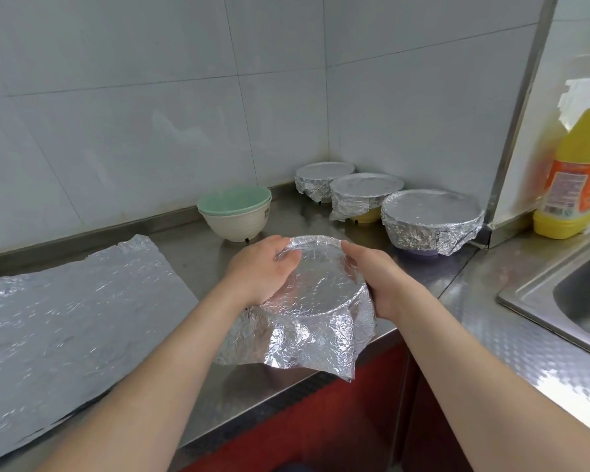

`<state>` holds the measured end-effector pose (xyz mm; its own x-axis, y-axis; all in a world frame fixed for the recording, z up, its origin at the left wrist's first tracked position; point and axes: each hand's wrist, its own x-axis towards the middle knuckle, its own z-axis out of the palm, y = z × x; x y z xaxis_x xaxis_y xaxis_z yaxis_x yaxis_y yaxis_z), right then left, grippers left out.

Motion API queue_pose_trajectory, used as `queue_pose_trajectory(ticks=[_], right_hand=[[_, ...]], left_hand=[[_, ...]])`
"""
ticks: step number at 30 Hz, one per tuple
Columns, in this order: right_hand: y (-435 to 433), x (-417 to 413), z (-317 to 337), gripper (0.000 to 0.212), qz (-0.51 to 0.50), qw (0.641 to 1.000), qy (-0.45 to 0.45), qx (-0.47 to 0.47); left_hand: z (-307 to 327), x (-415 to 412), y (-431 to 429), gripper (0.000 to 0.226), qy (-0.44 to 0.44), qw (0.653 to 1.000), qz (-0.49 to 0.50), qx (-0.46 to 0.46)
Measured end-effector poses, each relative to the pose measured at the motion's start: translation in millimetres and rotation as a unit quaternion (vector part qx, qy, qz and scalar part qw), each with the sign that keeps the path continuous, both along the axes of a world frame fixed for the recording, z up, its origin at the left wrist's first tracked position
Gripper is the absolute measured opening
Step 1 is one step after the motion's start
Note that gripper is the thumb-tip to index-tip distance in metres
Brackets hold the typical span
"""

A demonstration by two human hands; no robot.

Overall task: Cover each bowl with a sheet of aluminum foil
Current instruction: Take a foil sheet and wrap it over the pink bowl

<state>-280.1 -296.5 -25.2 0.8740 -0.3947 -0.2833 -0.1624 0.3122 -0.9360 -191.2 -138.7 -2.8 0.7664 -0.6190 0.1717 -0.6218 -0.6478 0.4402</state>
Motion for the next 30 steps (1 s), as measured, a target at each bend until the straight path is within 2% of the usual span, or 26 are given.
queue_pose_trajectory(ticks=[4, 8, 12, 16, 17, 20, 21, 23, 25, 27, 30], right_hand=[[-2.9, -0.7, 0.9, 0.038, 0.011, 1.000, 0.005, -0.006], [-11.2, -2.5, 3.3, 0.045, 0.021, 1.000, -0.001, -0.007], [-15.3, -4.6, 11.5, 0.038, 0.028, 0.999, -0.011, -0.022], [-19.4, -15.5, 11.0, 0.042, 0.025, 0.993, -0.029, -0.107], [-22.4, -21.8, 8.1, 0.049, 0.025, 0.991, -0.034, -0.124], [-28.3, -46.7, -4.8, 0.070, 0.041, 0.992, -0.067, -0.095], [-28.3, -55.7, -10.5, 0.076, 0.053, 0.992, -0.078, -0.082], [-24.1, -69.0, -19.4, 0.081, 0.085, 0.989, -0.100, -0.070], [-14.6, -76.0, -23.4, 0.066, 0.130, 0.979, -0.126, -0.091], [-4.8, -78.4, -25.7, 0.048, 0.140, 0.969, -0.153, -0.133], [10.0, -74.1, -27.4, 0.034, 0.032, 0.968, -0.159, -0.190]], left_hand=[[1.6, -4.1, -0.2, 0.040, -0.001, 1.000, 0.001, 0.006], [0.0, -6.5, 2.1, 0.016, -0.004, 1.000, 0.028, -0.009], [0.7, -7.9, 5.4, 0.031, -0.003, 0.999, 0.050, 0.008], [6.1, -15.5, 15.9, 0.037, -0.025, 0.993, 0.059, 0.099], [7.0, -21.1, 20.1, 0.043, -0.052, 0.994, 0.052, 0.084], [8.6, -52.0, 26.1, 0.036, -0.114, 0.986, -0.067, -0.099], [6.9, -64.6, 24.7, 0.031, -0.124, 0.978, -0.114, -0.127], [-5.2, -80.4, 17.7, 0.027, -0.165, 0.966, -0.160, -0.116], [-17.8, -86.0, 9.6, 0.025, -0.209, 0.959, -0.163, -0.097], [-24.0, -87.3, 3.1, 0.024, -0.219, 0.958, -0.150, -0.109], [-28.4, -85.0, -3.1, 0.018, -0.236, 0.952, -0.126, -0.150]])
